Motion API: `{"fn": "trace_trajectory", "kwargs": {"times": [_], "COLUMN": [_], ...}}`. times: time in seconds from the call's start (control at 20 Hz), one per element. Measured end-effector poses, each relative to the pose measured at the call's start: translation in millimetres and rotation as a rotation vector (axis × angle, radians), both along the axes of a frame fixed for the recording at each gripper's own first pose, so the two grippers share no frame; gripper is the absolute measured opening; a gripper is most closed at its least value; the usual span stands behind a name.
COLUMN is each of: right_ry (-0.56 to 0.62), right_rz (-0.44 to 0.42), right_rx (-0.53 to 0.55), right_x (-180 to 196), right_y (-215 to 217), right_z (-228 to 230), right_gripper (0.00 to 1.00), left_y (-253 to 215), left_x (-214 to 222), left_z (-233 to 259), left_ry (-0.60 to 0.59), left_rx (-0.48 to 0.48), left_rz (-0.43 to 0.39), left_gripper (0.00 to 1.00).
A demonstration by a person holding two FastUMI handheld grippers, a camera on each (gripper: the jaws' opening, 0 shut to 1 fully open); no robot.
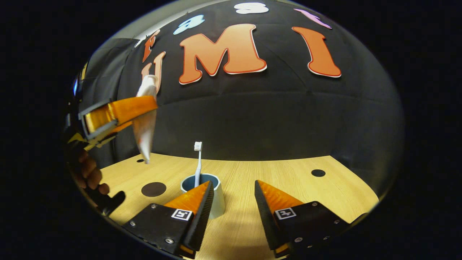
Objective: Put the toothbrush and toothpaste on the desktop into the cup, then pick up the cup and place it on the coaster on the desktop.
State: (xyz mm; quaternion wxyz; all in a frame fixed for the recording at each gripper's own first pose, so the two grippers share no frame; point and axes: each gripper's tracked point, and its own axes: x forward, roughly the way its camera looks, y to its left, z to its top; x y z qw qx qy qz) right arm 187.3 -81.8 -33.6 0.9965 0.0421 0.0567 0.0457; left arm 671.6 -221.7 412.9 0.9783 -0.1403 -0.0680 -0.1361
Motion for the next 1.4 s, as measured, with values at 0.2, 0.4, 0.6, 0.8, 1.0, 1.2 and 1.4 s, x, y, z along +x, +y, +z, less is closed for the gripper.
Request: {"fn": "trace_trajectory", "kwargs": {"times": [0.2, 0.4, 0.6, 0.8, 1.0, 1.2, 1.4], "right_ry": [-0.052, -0.071, -0.058, -0.023, 0.003, 0.022, 0.037], "right_rz": [-0.001, 0.016, 0.015, 0.002, -0.017, -0.032, -0.04], "right_rx": [-0.037, -0.025, -0.035, -0.015, 0.005, 0.014, 0.028], "right_x": [-25, -45, -51, -56, -58, -62, -65], "right_y": [-9, -10, -12, -18, -24, -28, -24], "right_z": [21, 26, 20, 9, 2, 0, 2], "right_gripper": [0.83, 0.88, 0.9, 0.91, 0.91, 0.92, 0.92], "left_y": [-31, -49, -63, -68, -66, -74, -71], "left_x": [19, 36, 43, 47, 45, 31, 18], "left_z": [-26, -63, -89, -118, -131, -131, -121], "left_ry": [0.022, 0.086, 0.131, 0.192, 0.232, 0.273, 0.298], "left_rx": [0.049, 0.093, 0.132, 0.17, 0.197, 0.209, 0.249], "left_rz": [-0.043, -0.074, -0.096, -0.103, -0.099, -0.156, -0.191], "left_gripper": [0.15, 0.15, 0.15, 0.15, 0.16, 0.26, 0.35]}}
